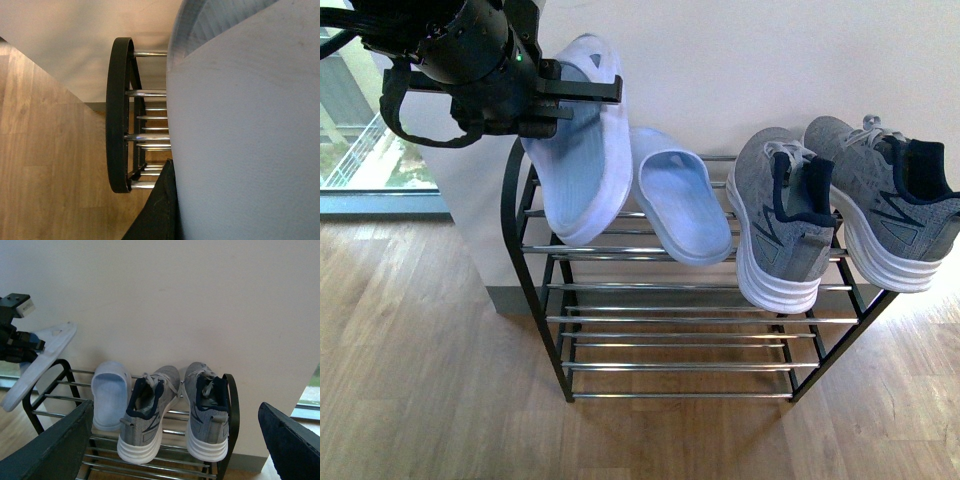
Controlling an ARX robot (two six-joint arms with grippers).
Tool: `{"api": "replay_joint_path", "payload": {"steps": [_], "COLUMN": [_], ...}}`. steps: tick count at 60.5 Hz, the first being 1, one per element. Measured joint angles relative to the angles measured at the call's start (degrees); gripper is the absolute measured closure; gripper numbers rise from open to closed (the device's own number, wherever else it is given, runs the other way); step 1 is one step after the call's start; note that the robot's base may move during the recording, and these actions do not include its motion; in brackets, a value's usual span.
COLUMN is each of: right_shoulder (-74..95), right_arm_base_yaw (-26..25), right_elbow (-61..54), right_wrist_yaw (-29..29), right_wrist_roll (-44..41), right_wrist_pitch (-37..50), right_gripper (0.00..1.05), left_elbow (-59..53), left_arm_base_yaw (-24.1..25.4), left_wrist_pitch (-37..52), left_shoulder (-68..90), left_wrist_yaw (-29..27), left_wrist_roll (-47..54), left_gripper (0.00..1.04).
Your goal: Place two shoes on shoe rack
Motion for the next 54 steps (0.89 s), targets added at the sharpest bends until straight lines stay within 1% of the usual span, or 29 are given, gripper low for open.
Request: {"api": "replay_joint_path", "payload": {"steps": [12,27,39,54], "right_shoulder": [0.0,0.0,0.0,0.0], "right_arm_base_yaw": [0.0,0.0,0.0,0.0], "right_elbow": [0.0,0.0,0.0,0.0], "right_wrist_yaw": [0.0,0.0,0.0,0.0], "right_wrist_roll": [-0.02,0.0,0.0,0.0], "right_wrist_pitch": [0.0,0.0,0.0,0.0], "right_gripper": [0.09,0.09,0.09,0.09], "left_elbow": [2.25,3.63,8.24,16.61], "left_arm_base_yaw": [2.29,2.49,2.27,1.79], "left_wrist_pitch": [1.31,2.54,1.51,0.2], "left_shoulder": [4.92,11.13,15.56,20.57], "left_wrist_yaw": [0.17,1.46,1.55,-0.2], "left_wrist_roll": [4.92,7.41,11.23,18.03], "left_gripper": [1.03,1.03,1.03,1.03]}}
